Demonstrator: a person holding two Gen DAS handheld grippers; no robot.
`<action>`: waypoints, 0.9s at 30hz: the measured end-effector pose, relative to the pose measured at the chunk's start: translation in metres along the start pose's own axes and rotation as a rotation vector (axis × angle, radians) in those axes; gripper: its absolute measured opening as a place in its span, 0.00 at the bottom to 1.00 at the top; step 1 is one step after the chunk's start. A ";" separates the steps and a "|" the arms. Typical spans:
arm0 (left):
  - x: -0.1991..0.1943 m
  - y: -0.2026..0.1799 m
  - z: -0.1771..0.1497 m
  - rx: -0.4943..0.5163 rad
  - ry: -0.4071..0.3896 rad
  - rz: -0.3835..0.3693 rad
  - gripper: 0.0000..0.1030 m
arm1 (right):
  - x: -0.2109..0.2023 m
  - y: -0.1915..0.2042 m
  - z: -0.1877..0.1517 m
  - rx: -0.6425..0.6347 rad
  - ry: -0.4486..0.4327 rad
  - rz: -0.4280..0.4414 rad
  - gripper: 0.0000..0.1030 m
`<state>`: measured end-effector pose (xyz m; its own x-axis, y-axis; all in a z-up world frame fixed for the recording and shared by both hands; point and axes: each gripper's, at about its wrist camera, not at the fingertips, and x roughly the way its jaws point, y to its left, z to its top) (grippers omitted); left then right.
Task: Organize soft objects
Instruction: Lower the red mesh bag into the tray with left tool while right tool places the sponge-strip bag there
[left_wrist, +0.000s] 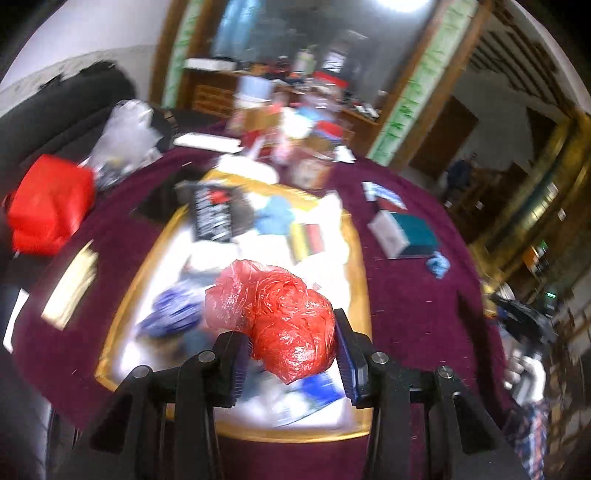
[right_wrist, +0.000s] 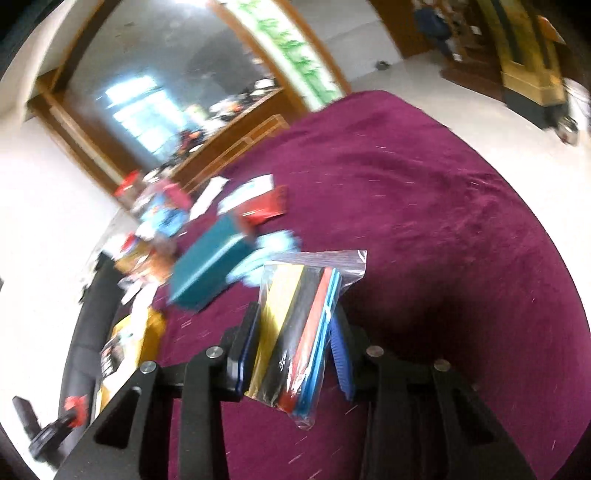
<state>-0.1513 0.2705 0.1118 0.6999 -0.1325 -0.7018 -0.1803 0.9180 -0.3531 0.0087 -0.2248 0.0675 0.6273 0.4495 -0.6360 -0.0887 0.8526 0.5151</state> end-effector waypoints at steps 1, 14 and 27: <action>0.000 0.010 -0.003 -0.017 0.002 0.010 0.42 | -0.005 0.016 -0.003 -0.026 0.009 0.018 0.34; 0.021 0.058 -0.041 -0.022 0.041 0.147 0.52 | 0.021 0.203 -0.085 -0.361 0.189 0.188 0.35; -0.005 0.076 -0.052 -0.067 -0.044 0.134 0.72 | 0.076 0.289 -0.145 -0.519 0.346 0.231 0.35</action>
<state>-0.2046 0.3217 0.0569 0.6958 0.0078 -0.7182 -0.3191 0.8992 -0.2994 -0.0817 0.0943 0.0842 0.2704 0.6219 -0.7349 -0.6063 0.7030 0.3718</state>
